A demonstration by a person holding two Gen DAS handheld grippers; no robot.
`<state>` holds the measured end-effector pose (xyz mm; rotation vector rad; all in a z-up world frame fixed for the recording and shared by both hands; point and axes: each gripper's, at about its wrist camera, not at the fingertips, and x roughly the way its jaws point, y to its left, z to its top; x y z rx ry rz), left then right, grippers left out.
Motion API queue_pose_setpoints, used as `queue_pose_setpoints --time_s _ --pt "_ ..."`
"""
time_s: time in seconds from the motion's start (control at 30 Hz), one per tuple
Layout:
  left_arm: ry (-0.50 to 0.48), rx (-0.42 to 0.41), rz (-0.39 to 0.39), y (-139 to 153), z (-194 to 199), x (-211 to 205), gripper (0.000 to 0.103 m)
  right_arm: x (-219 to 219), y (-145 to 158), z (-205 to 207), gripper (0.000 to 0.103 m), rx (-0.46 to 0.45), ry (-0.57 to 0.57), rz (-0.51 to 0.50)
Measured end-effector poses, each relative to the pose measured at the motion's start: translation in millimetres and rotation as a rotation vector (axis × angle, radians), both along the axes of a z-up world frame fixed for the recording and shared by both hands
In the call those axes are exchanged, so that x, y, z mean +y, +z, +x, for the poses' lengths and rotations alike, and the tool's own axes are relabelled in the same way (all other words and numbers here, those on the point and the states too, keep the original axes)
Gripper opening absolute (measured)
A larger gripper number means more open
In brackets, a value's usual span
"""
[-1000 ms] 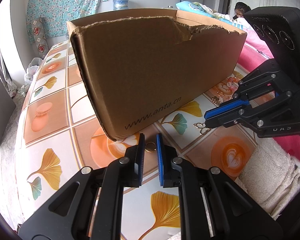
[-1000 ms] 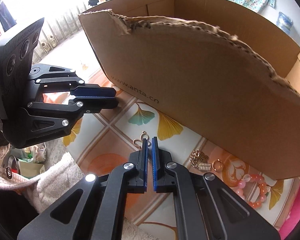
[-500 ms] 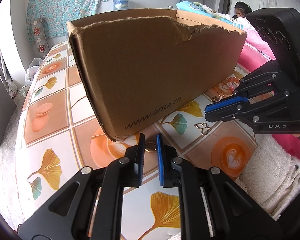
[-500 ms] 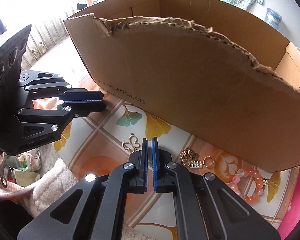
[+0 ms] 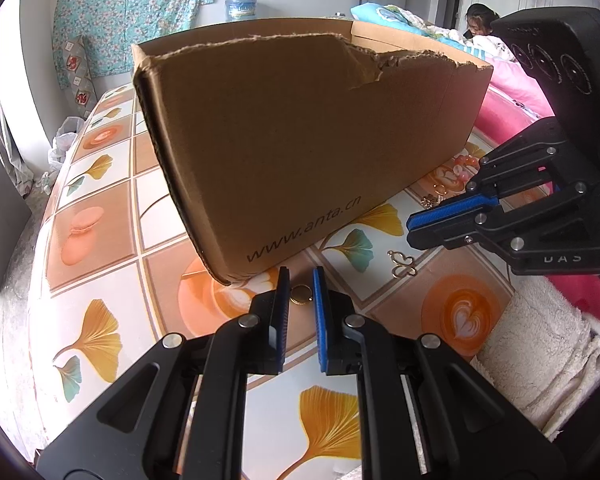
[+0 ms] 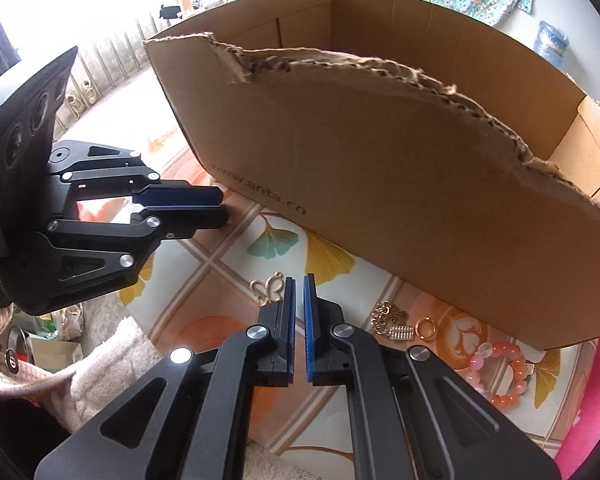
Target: Organize jewelry
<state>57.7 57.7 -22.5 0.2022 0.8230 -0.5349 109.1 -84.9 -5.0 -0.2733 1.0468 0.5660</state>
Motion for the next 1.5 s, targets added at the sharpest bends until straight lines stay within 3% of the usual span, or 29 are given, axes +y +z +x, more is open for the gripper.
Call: queue_pose_setpoints --time_s 0.2,0.43,0.67,0.8,0.87,0.93,1.07,1.33,1.5 --pt "0.001 0.001 0.0 0 0 0 0.011 13 1 -12 0.004 0.058 0.093 0.05" --pt "0.001 0.0 0.0 0 1 0 0.011 2 5 -6 0.004 -0.006 0.043 -0.003" --pt "0.0 0.0 0.001 0 0 0 0.011 15 9 -13 0.004 0.013 0.143 0.033" --pt "-0.004 0.0 0.002 0 1 -1 0.011 3 16 -3 0.01 0.013 0.126 0.05" --pt "-0.005 -0.001 0.003 1 0 -1 0.011 2 9 -8 0.023 0.006 0.141 0.047" --pt "-0.004 -0.001 0.003 1 0 -1 0.011 3 8 -5 0.026 0.014 0.145 0.049" --pt "-0.001 -0.001 0.001 1 1 0 0.011 9 1 -3 0.026 0.034 0.13 0.062" --pt "-0.001 -0.002 0.002 0 1 -1 0.011 30 -1 -21 0.026 -0.026 0.1 0.0" --pt "-0.001 -0.002 0.003 1 1 0 0.011 36 0 -36 0.017 -0.007 0.092 0.002"
